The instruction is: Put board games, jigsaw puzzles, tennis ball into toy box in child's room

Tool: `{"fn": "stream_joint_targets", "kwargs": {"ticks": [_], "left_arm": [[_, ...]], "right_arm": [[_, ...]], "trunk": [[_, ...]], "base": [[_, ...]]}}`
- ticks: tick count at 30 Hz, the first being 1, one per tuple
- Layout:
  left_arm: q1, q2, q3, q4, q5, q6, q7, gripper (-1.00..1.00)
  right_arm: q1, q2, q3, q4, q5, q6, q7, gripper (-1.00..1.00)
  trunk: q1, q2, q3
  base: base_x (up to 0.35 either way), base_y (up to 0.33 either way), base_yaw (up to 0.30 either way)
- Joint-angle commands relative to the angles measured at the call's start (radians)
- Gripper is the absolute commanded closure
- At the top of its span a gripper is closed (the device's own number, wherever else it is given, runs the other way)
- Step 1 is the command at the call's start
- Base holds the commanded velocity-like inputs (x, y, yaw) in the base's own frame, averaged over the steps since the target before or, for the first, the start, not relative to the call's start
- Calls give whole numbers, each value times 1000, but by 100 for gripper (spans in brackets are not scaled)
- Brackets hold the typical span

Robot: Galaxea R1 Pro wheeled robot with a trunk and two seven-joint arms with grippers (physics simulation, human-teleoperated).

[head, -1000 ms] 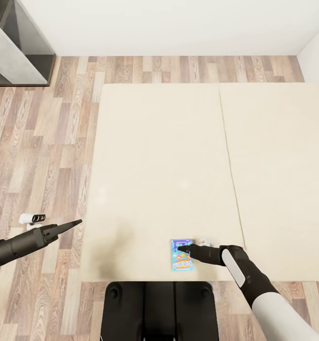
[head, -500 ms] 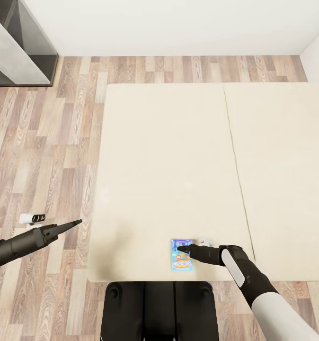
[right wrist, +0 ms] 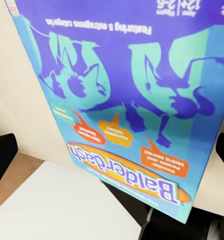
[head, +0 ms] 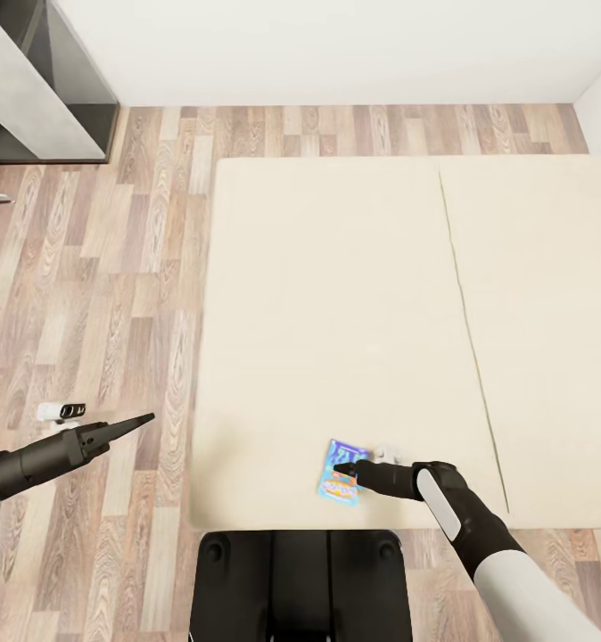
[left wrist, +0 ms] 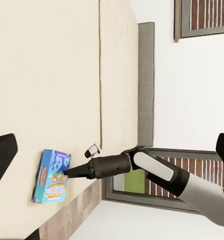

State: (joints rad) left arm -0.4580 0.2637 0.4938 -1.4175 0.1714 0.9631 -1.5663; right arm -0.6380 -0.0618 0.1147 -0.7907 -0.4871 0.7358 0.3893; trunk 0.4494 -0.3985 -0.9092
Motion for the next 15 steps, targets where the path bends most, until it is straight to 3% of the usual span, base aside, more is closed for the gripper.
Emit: {"fn": "stream_joint_targets", "kwargs": {"ticks": [1, 6, 15], "left_arm": [[0, 0, 0, 0, -1, 11, -4, -100], [0, 0, 0, 0, -1, 10, -4, -100], [0, 0, 0, 0, -1, 10, -4, -100]], "right_arm": [[0, -1, 2, -1, -2, 4, 2, -100], [0, -1, 2, -3, -2, 4, 3, -100], [1, -3, -5, -7, -2, 0, 4, -100]], "trunk": [[1, -2, -1], [1, -2, -1], [1, -2, -1]], "base": [[0, 164, 0], [0, 144, 0], [0, 17, 0]]}}
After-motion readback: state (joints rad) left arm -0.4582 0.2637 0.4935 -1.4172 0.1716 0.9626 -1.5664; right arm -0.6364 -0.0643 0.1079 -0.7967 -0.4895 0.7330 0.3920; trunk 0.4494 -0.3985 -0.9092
